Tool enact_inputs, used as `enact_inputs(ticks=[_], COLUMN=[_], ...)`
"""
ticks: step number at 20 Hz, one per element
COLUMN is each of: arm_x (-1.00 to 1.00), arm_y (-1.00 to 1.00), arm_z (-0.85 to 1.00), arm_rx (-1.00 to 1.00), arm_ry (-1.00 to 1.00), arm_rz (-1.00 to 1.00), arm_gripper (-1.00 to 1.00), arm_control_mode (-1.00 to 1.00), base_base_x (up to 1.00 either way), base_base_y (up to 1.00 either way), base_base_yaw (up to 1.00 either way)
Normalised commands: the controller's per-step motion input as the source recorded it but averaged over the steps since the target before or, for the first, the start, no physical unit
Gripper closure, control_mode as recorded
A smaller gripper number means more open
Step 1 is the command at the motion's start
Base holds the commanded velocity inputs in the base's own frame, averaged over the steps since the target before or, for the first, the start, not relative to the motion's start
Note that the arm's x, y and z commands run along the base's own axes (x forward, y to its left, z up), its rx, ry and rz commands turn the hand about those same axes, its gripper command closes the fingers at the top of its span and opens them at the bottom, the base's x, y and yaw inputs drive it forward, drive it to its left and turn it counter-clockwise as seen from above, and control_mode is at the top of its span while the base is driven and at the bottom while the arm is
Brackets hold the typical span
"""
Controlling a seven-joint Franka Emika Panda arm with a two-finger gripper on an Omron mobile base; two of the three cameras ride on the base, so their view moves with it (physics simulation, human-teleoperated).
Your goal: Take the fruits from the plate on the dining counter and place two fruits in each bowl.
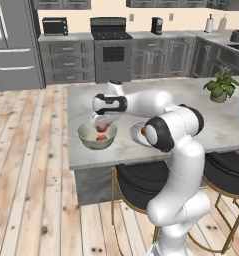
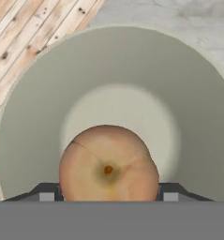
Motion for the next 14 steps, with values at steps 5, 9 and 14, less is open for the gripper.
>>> enact_inputs(ticks=[5, 9, 14], arm_x=[0.0, 0.0, 0.0], arm_y=[0.01, 0.05, 0.0], arm_z=[-0.46, -0.1, 0.0], arm_rx=[0.0, 0.0, 0.0], arm_ry=[0.0, 0.01, 0.0], arm_rz=[0.0, 0.0, 0.0], arm_gripper=[1.0, -1.0, -1.0], arm_control_mode=[-1.0, -1.0, -1.0], base_base_x=[0.0, 0.0, 0.0], base_base_y=[0.0, 0.0, 0.0], base_base_yaw=[0.0, 0.0, 0.0])
